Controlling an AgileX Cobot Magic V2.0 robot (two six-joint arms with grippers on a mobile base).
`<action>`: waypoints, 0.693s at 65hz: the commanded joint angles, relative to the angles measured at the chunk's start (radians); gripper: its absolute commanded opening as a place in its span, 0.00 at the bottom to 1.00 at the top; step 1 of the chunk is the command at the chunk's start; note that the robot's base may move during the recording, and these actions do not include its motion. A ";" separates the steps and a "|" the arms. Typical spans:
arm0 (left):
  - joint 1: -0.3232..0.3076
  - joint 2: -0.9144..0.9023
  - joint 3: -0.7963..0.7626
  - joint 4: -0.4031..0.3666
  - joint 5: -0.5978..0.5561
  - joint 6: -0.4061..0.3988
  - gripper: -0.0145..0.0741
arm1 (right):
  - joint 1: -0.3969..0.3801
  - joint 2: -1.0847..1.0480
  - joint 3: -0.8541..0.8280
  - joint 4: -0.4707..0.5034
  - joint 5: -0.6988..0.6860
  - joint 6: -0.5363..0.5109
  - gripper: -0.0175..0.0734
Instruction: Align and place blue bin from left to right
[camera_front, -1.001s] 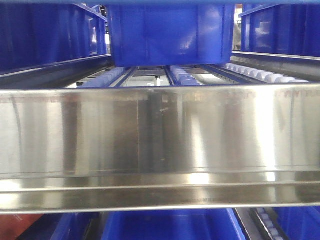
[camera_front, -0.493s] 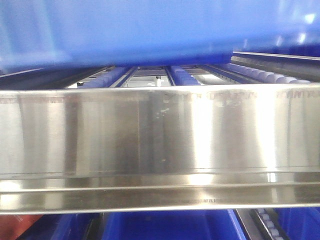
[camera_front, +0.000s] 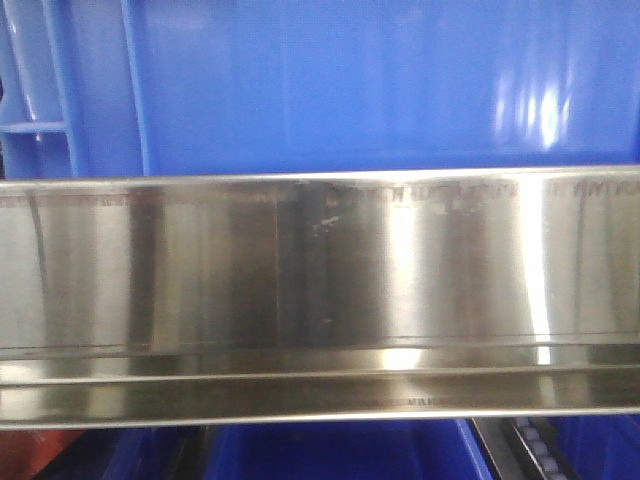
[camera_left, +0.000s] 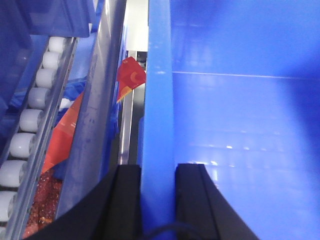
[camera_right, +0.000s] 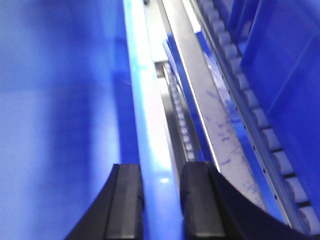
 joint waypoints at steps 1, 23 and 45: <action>-0.023 -0.011 -0.023 -0.058 -0.152 -0.007 0.04 | 0.017 -0.004 -0.010 0.038 -0.125 0.017 0.11; -0.023 -0.011 -0.023 -0.051 -0.154 -0.007 0.50 | 0.017 -0.004 -0.010 0.038 -0.073 0.017 0.21; -0.023 -0.011 -0.037 -0.050 -0.151 -0.007 0.82 | 0.017 -0.013 -0.012 0.030 -0.055 0.017 0.65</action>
